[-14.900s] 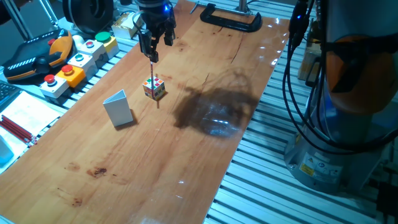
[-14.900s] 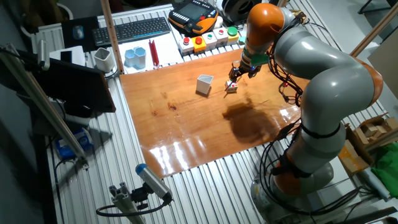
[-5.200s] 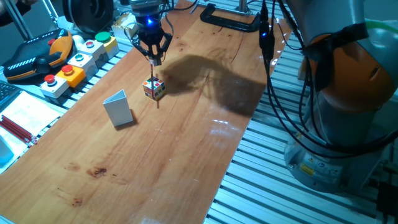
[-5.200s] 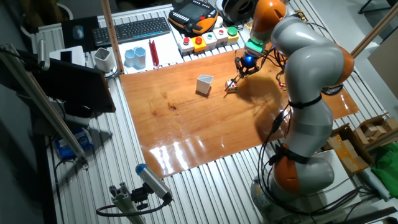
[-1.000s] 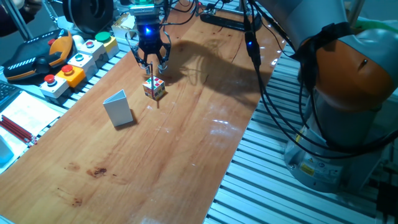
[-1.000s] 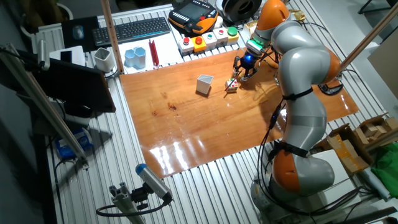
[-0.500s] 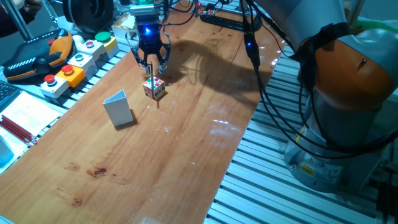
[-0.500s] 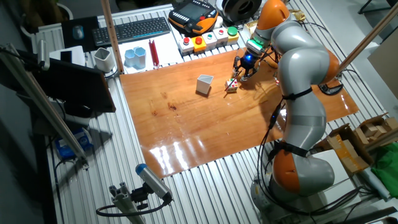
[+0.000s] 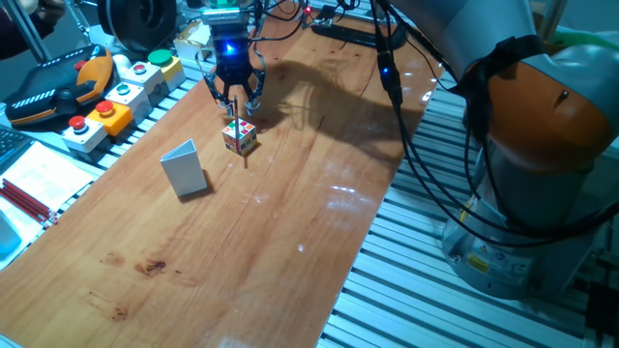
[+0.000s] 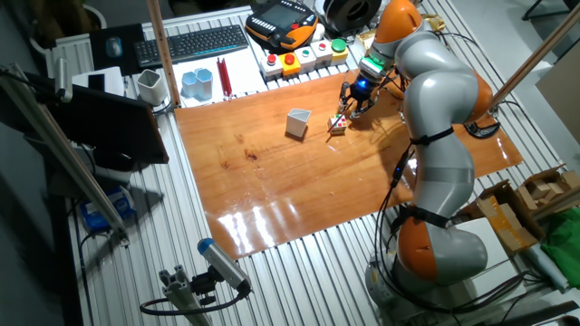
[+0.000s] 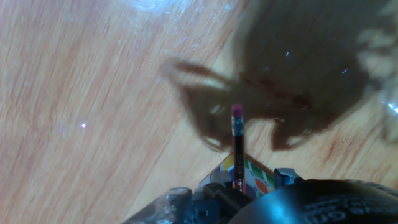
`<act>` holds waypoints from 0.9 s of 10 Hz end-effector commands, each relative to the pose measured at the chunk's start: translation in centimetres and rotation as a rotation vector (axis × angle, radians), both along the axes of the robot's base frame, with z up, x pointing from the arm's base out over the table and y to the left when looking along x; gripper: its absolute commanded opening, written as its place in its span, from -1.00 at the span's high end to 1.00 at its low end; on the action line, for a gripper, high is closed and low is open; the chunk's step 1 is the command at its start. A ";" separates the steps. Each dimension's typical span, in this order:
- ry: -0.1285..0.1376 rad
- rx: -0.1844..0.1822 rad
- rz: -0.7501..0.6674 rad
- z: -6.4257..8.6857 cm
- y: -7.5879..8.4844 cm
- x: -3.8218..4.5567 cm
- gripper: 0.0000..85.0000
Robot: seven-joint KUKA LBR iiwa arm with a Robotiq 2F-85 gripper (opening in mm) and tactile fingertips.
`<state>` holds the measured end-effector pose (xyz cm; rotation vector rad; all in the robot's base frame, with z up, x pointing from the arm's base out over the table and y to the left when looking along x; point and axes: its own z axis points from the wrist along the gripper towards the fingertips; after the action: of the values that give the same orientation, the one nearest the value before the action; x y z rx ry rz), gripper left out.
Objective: Put the pen into the pen holder
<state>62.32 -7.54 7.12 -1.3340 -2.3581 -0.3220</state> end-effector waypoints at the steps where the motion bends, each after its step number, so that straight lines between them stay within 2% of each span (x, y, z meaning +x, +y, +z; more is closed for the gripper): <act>1: 0.003 0.001 0.001 -0.1 0.0 0.02 0.00; 6: 0.003 0.007 0.011 -0.2 0.0 0.06 0.07; 9: 0.000 0.007 0.019 -0.2 0.0 0.10 0.26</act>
<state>62.42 -7.51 6.91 -1.3060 -2.3670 -0.3251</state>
